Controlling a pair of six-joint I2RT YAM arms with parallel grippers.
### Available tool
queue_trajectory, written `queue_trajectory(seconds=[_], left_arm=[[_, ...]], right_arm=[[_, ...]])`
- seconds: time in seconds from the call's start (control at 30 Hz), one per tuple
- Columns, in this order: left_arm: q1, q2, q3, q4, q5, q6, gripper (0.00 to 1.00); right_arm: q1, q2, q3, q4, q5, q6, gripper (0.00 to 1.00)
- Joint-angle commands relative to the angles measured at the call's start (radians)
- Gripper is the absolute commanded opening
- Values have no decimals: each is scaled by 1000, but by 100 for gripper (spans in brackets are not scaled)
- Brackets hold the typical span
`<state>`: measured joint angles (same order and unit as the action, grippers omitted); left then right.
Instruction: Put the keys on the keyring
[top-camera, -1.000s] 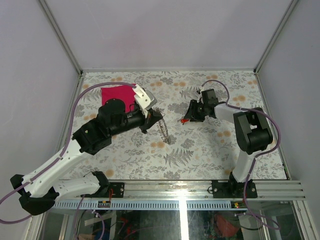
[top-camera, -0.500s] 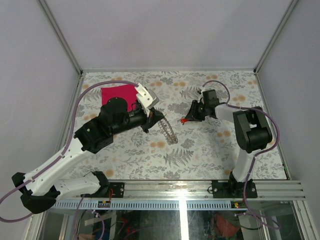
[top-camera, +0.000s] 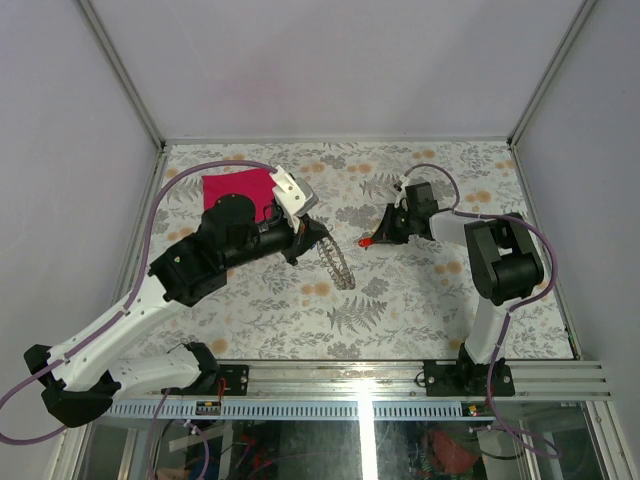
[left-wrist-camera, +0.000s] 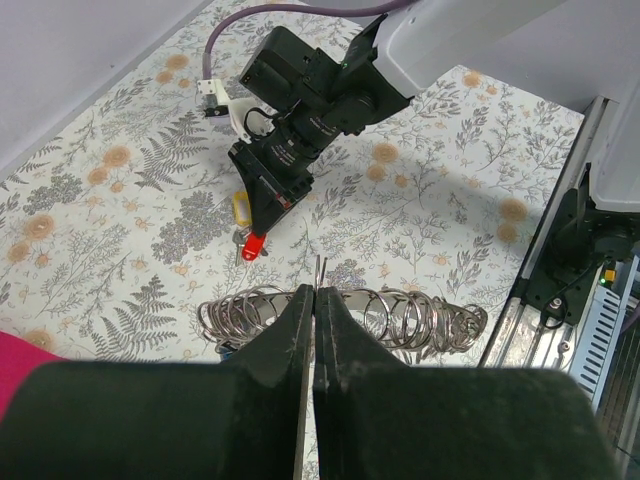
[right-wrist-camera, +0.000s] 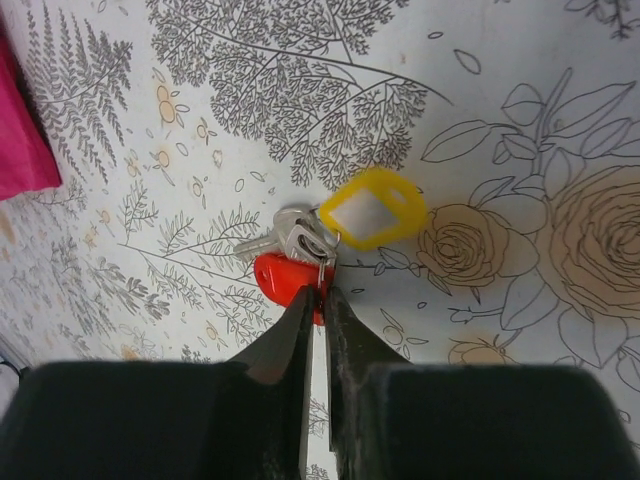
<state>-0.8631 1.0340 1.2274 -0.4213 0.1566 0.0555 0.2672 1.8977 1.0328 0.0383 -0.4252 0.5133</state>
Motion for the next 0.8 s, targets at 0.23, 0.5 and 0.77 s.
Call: queue_trajectory(seconds=[0.23,0.5,0.77], left_arm=[[2,-5,31,48,4,-17,0],[2,2,32,56,10,-15,0],[2,6,28,64,13,-14,0]], right_arm=[[-1,-150,-108,103,-48,-45,0],[-2,-289,-131,45,-40,-76,0],[0,-384,-118,-139,-37,-193,0]])
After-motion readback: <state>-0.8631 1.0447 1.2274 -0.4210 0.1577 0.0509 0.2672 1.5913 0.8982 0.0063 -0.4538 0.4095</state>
